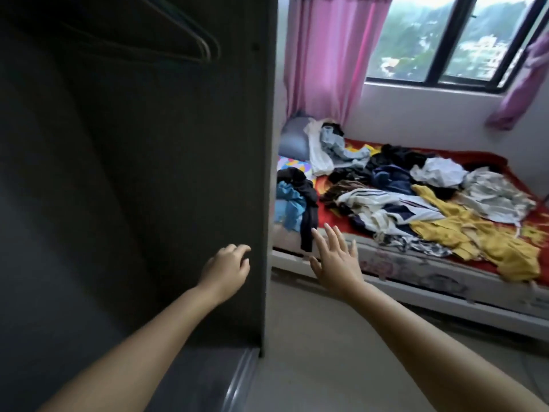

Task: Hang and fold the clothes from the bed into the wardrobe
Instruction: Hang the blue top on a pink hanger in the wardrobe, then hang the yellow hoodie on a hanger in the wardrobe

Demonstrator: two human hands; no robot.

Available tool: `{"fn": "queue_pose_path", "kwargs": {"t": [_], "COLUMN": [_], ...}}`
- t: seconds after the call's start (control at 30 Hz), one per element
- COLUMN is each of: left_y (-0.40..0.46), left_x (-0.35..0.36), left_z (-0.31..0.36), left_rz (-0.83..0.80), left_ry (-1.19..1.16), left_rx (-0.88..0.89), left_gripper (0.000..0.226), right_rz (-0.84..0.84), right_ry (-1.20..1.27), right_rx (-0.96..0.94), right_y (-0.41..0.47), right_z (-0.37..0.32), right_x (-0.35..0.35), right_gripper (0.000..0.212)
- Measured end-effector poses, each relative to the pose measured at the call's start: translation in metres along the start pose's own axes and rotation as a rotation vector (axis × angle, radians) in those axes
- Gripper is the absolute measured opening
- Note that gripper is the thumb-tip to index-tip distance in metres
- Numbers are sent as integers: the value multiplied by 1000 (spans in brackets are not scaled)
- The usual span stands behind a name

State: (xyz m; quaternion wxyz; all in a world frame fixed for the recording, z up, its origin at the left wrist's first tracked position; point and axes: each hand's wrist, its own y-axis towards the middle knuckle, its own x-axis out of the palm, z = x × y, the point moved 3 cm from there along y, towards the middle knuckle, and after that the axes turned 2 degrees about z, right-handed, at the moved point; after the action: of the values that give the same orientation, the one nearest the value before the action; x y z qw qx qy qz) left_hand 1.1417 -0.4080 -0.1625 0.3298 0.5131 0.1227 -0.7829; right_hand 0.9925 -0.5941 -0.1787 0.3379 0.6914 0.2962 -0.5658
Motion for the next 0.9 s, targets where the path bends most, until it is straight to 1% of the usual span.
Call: {"fn": "queue_pose_path", "kwargs": {"t": [0.1,0.23,0.47,0.63,0.73,0.9], "left_y": [21,56,106,135,159,207], "left_x": [39,91,196,259,285,331], "left_z": [38,109,255,351,394,438], "left_rz": [-64,-65,-205,-275,-292,-335], "left_ry": [14,61,64,-10,-30,-33], "left_rx": [71,217,345,374,398,446], "left_gripper": [37,46,53,53,54,54], "right_rz": [-66,-95,-118,-123,-137,-151], "right_ry": [-3,17,11,12,23,56], "right_rx": [167,335,466,580,640,692], "right_y": [-26,-50,-73,-86,-83,-62], "right_z": [66,152,311,415,462,521], "right_x": [15,17,4,-6,-9,-4], "right_gripper": [62,60,58,58,57,57]}}
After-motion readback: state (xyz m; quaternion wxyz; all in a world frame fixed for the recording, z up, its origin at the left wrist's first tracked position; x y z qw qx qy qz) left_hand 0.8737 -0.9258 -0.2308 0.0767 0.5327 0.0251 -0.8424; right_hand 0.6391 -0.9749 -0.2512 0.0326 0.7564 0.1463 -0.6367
